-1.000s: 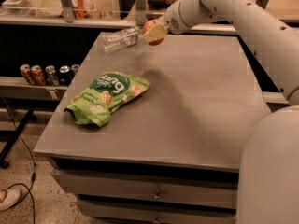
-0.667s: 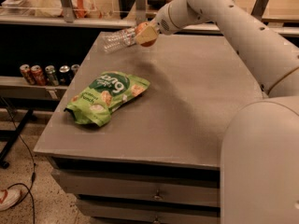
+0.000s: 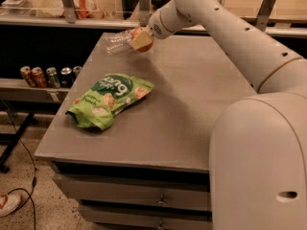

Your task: Move apple near water bottle

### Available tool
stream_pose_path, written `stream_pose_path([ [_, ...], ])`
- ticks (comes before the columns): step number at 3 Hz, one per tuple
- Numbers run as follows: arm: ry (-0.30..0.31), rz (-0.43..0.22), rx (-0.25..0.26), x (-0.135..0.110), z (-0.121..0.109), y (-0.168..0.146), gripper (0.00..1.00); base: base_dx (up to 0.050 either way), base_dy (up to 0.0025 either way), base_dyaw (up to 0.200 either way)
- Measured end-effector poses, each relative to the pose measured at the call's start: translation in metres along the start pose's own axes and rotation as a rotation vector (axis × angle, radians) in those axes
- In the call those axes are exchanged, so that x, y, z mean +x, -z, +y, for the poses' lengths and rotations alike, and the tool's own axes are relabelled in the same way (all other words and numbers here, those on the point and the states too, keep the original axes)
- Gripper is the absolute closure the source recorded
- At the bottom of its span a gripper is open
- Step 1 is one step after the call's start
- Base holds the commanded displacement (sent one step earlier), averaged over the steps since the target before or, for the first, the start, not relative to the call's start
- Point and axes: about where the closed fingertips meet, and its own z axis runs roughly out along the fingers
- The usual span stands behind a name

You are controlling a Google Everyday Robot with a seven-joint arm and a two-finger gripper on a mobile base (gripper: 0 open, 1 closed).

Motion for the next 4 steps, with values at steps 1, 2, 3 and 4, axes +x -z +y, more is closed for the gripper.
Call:
stream_pose_path([
  [1, -0.003, 0.009, -0.003, 0.000, 0.004, -0.008, 1.00, 0.000, 0.00000, 0.000],
  [2, -0.009, 0.018, -0.003, 0.001, 0.006, -0.015, 0.82, 0.000, 0.00000, 0.000],
  [3, -0.019, 0.024, -0.007, 0.003, 0.008, -0.020, 0.59, 0.000, 0.00000, 0.000],
  [4, -0.026, 0.030, -0.012, 0.005, 0.009, -0.024, 0.35, 0.000, 0.00000, 0.000],
])
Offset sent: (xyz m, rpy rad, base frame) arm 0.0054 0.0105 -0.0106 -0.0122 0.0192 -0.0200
